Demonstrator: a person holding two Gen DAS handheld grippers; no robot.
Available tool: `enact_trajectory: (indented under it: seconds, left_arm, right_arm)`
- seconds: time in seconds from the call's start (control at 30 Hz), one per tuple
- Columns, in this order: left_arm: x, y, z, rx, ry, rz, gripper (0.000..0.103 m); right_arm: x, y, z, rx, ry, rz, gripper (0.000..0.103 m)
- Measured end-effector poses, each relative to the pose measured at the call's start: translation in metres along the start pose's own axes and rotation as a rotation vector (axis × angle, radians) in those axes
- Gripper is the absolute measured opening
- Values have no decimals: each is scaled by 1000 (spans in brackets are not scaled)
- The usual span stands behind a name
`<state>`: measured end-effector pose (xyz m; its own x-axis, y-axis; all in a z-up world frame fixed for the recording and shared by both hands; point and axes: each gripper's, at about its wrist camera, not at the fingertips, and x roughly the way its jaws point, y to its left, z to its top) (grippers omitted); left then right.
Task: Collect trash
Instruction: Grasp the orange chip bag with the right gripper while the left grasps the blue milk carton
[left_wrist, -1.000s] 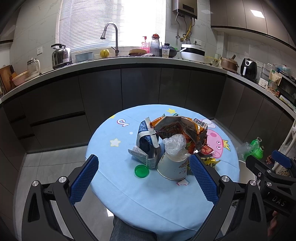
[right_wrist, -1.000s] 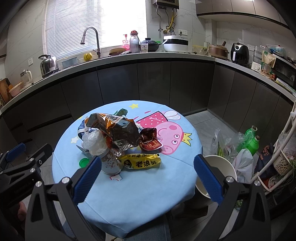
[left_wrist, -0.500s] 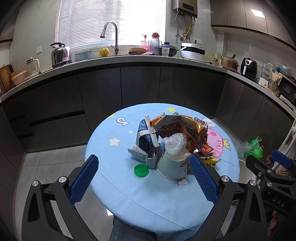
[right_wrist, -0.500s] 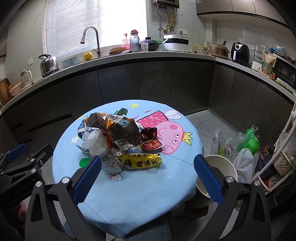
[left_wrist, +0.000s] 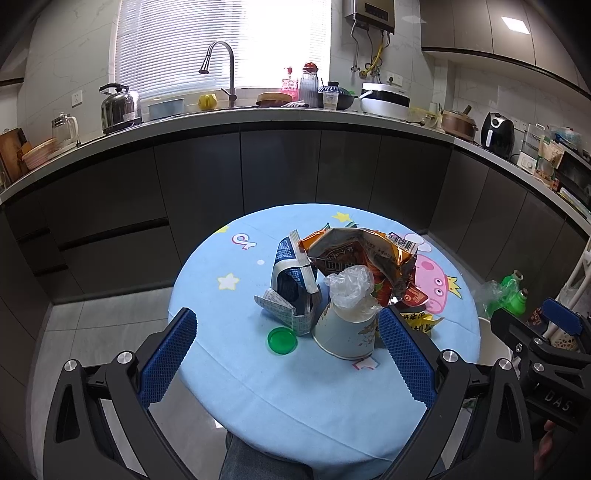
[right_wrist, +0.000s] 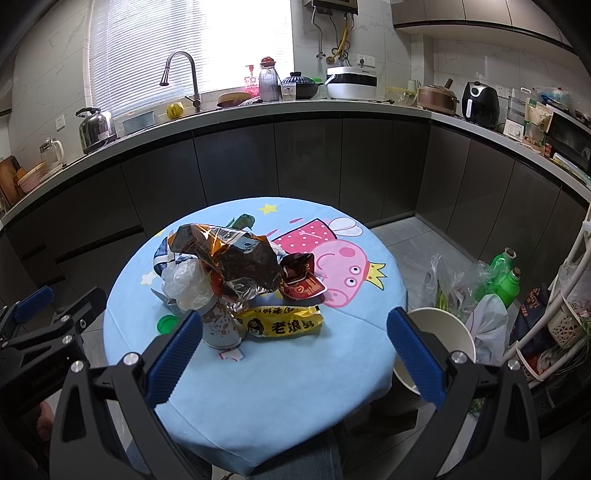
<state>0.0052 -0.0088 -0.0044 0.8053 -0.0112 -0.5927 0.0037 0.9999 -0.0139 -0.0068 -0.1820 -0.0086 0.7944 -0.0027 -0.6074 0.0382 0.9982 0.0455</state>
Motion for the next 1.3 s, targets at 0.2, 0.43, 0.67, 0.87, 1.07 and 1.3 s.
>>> enact_trajectory:
  seconds: [0.2,0.43,0.67,0.87,1.07,1.3]
  left_arm:
    - [9,2,3,0,18,-10,94]
    - [33,17,11,-16,61,-105,94]
    - [65,43,19,-23,119,-152,94]
    - [95,59,29,-17,173,-155,89]
    - [132,64,40,-48,253,-249,77]
    - [172,56,52,-74,321,-355,68]
  right_arm:
    - [17,0,1,-2,14,9,100]
    - [54,-6,9,28,53,182,100]
    - [103,17,47,-36,113,342,99]
    - [116,49,70,-226,28,375,99]
    - [155,59,82,-355,87,366,91]
    - [171,41,83,-291,124,408,42]
